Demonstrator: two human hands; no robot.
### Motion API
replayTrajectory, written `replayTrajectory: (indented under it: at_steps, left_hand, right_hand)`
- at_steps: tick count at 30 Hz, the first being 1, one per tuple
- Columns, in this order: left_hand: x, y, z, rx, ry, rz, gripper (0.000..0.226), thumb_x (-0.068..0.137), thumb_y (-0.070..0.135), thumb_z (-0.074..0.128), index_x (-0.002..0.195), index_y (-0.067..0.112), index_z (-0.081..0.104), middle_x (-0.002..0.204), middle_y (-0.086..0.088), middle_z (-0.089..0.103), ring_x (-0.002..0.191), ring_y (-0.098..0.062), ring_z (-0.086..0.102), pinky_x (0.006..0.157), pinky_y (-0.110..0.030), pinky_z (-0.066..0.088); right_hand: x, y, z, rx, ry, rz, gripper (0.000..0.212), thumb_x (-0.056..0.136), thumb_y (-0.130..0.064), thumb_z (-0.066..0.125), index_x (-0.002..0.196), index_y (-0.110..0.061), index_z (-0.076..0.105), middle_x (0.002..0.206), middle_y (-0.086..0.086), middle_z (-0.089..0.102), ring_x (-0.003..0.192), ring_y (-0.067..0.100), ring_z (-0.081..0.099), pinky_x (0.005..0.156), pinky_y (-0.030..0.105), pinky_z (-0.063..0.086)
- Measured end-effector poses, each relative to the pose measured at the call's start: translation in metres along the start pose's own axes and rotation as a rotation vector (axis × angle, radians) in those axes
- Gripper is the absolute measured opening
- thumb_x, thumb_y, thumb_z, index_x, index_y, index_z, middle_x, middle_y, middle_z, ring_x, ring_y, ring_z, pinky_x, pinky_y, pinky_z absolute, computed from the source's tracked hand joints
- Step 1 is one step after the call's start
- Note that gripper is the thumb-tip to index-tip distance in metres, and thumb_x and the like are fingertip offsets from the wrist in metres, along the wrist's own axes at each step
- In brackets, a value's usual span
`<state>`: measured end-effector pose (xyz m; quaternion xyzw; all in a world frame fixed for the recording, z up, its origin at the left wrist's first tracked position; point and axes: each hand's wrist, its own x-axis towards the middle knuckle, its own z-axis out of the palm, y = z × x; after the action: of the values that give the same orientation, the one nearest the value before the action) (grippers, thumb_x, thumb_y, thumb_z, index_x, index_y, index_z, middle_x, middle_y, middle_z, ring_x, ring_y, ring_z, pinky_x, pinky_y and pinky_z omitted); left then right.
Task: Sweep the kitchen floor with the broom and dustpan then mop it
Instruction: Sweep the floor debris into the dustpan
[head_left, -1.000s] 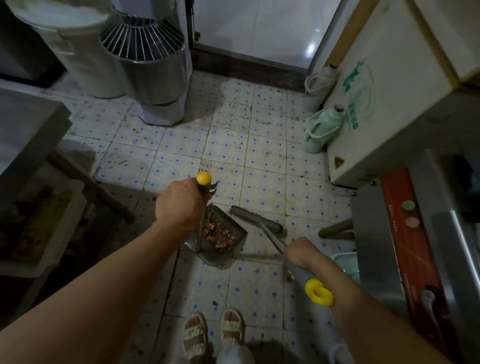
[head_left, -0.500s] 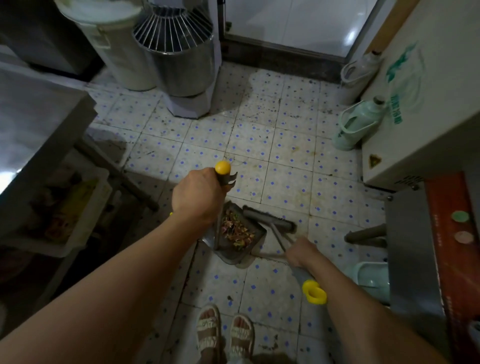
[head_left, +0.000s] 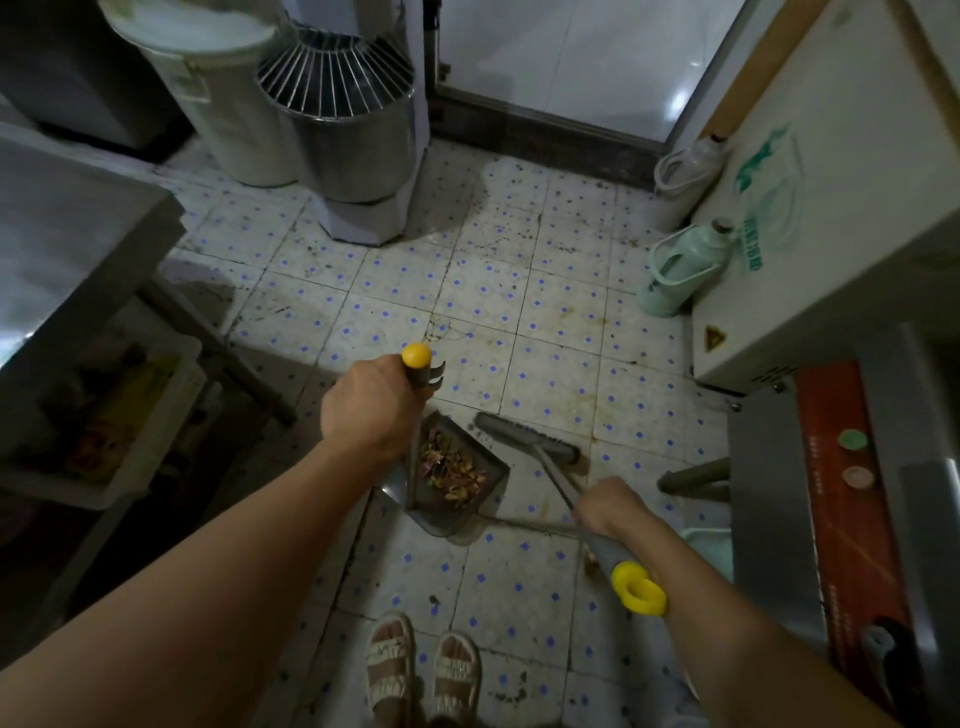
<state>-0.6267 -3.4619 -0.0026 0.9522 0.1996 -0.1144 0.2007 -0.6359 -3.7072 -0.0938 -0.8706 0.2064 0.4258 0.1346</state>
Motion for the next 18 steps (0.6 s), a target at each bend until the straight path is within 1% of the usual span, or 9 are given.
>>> replayTrajectory:
  at_steps: [2,6,8,10,12,13,14,15,18]
  left_hand:
    - [0.001,-0.001,0.0,0.014,0.012,-0.013,0.035,0.088,0.044,0.059,0.106,0.014,0.062,0.101,-0.012,0.066,0.093,-0.032,0.062,0.069,-0.032,0.042]
    - [0.006,0.003,0.003,0.04,0.02,-0.022,0.036,0.088,0.045,0.058,0.106,0.014,0.061,0.1,-0.01,0.066,0.092,-0.031,0.062,0.068,-0.032,0.042]
    - [0.01,0.006,0.004,0.04,0.025,-0.02,0.036,0.088,0.046,0.058,0.105,0.014,0.062,0.098,-0.009,0.066,0.089,-0.029,0.062,0.067,-0.031,0.043]
    - [0.013,0.009,0.005,0.035,0.029,-0.016,0.036,0.088,0.046,0.058,0.104,0.014,0.063,0.096,-0.009,0.066,0.087,-0.028,0.062,0.064,-0.03,0.042]
    - [0.012,0.01,0.008,0.03,0.029,-0.019,0.036,0.088,0.045,0.059,0.103,0.013,0.063,0.096,-0.009,0.066,0.088,-0.029,0.063,0.065,-0.031,0.043]
    - [0.011,0.009,0.01,0.024,0.024,-0.022,0.036,0.088,0.045,0.059,0.104,0.013,0.062,0.096,-0.01,0.066,0.088,-0.029,0.063,0.067,-0.032,0.045]
    - [0.01,0.009,0.011,0.017,0.02,-0.021,0.036,0.088,0.045,0.06,0.104,0.013,0.062,0.097,-0.01,0.066,0.089,-0.03,0.063,0.07,-0.033,0.048]
    - [0.009,0.009,0.012,0.009,0.016,-0.021,0.036,0.087,0.045,0.06,0.105,0.013,0.062,0.098,-0.011,0.066,0.089,-0.03,0.063,0.072,-0.035,0.049]
    - [0.004,0.009,0.011,-0.019,0.006,-0.013,0.036,0.088,0.044,0.059,0.105,0.013,0.062,0.099,-0.011,0.066,0.09,-0.031,0.062,0.072,-0.035,0.048]
  right_hand:
    - [0.01,-0.005,-0.004,-0.024,0.03,-0.015,0.043,0.096,-0.02,0.05,0.131,0.005,0.044,0.133,0.017,0.051,0.119,0.029,0.053,0.08,0.029,0.043]
    - [0.026,-0.015,0.002,-0.017,0.086,-0.039,0.041,0.095,-0.017,0.05,0.131,0.002,0.045,0.134,0.019,0.05,0.119,0.032,0.053,0.08,0.031,0.042]
    - [0.03,-0.018,0.012,-0.048,0.076,-0.038,0.045,0.096,-0.016,0.049,0.136,0.003,0.041,0.136,0.019,0.048,0.12,0.032,0.052,0.082,0.03,0.043]
    - [0.034,-0.018,0.021,-0.059,0.045,-0.071,0.046,0.094,-0.018,0.05,0.135,0.003,0.042,0.134,0.018,0.051,0.117,0.031,0.055,0.08,0.03,0.045]
    - [0.032,-0.012,0.022,-0.058,-0.026,-0.085,0.04,0.094,-0.018,0.051,0.128,0.002,0.047,0.123,0.016,0.057,0.11,0.03,0.057,0.075,0.029,0.043]
    - [0.03,-0.007,0.022,-0.051,-0.048,-0.091,0.031,0.094,-0.018,0.05,0.119,-0.001,0.051,0.11,0.014,0.059,0.102,0.028,0.057,0.072,0.028,0.041]
    - [0.024,-0.001,0.022,-0.06,-0.057,-0.093,0.023,0.093,-0.017,0.05,0.111,-0.003,0.054,0.1,0.011,0.057,0.093,0.025,0.054,0.071,0.027,0.04]
    - [0.02,0.006,0.023,-0.051,-0.062,-0.089,0.021,0.091,-0.017,0.051,0.108,-0.004,0.056,0.096,0.009,0.055,0.089,0.021,0.05,0.073,0.026,0.04]
    - [0.006,0.019,0.027,-0.021,-0.06,-0.076,0.033,0.09,-0.017,0.052,0.12,-0.003,0.06,0.112,0.011,0.061,0.09,0.02,0.05,0.077,0.026,0.04]
